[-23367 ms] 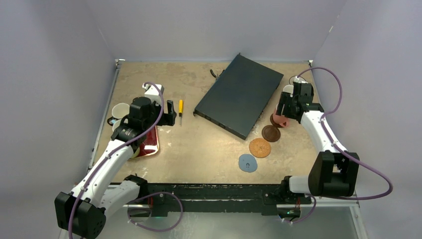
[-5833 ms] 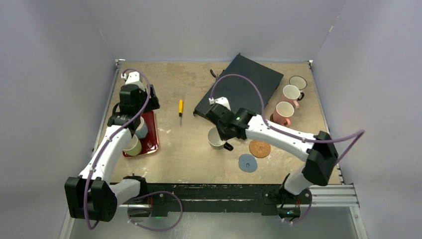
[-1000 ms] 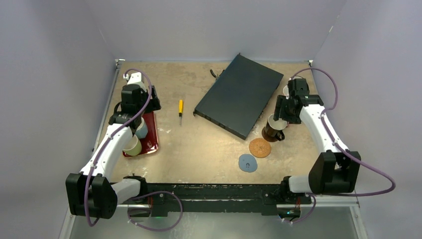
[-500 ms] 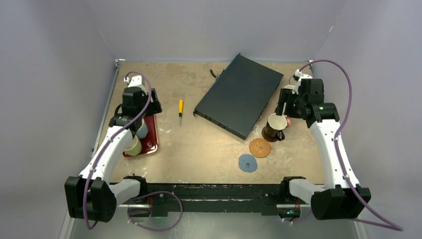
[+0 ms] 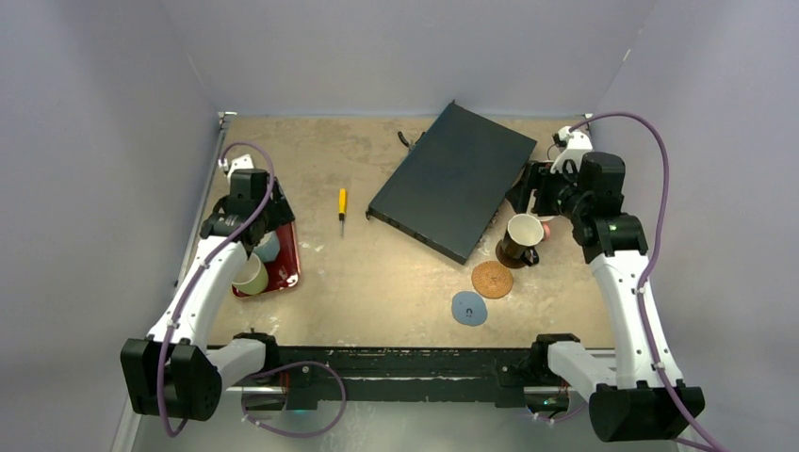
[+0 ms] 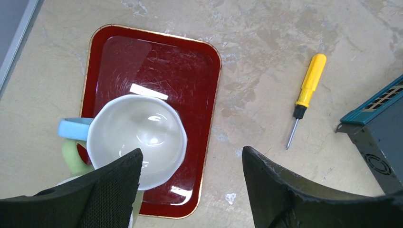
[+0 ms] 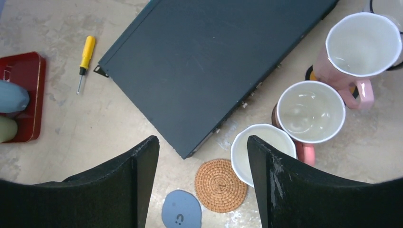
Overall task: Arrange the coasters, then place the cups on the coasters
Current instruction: Pick up the cup from the tray.
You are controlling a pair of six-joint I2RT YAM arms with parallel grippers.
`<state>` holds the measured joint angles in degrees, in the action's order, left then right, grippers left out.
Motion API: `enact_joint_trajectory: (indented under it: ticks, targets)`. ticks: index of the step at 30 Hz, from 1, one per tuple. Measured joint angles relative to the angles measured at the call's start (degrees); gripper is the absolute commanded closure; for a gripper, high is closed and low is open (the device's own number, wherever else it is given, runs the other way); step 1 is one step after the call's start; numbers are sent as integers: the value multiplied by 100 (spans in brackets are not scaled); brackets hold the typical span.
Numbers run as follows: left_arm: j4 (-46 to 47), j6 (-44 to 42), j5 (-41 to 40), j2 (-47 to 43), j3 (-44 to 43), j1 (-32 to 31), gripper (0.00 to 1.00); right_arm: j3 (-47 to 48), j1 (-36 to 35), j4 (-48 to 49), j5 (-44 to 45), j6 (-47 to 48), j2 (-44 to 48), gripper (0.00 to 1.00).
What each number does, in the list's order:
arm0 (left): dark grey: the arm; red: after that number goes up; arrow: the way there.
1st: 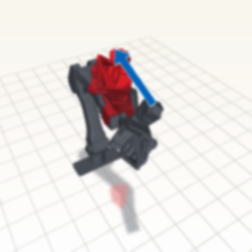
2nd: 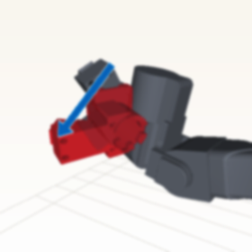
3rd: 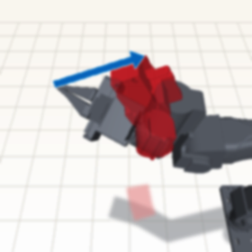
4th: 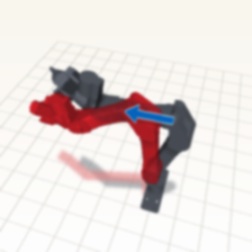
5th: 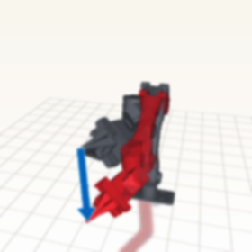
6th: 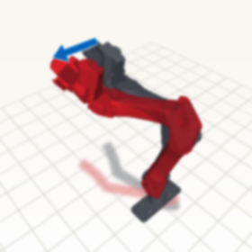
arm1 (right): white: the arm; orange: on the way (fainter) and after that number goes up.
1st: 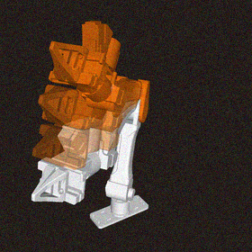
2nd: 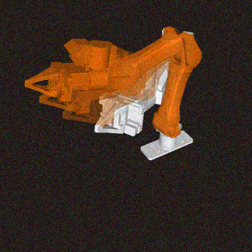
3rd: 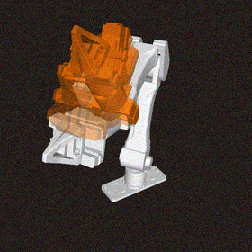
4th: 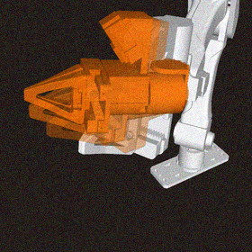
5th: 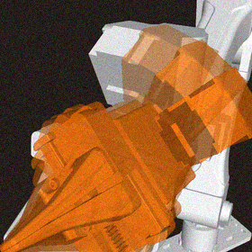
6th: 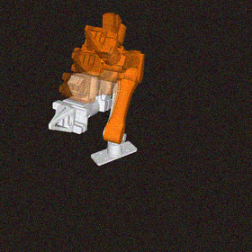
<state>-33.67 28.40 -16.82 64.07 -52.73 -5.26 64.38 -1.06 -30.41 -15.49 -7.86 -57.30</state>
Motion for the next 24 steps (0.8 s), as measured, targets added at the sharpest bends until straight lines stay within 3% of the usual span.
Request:
enact_joint_trajectory:
  ticks: [9,24]
  targets:
    - [-9,-151,-105,625,15,0,36,-197,0,417,-417,0,-15,30]
    - [146,-411,-291,1106,184,0,85,-306,0,431,-507,-46,-92,32]
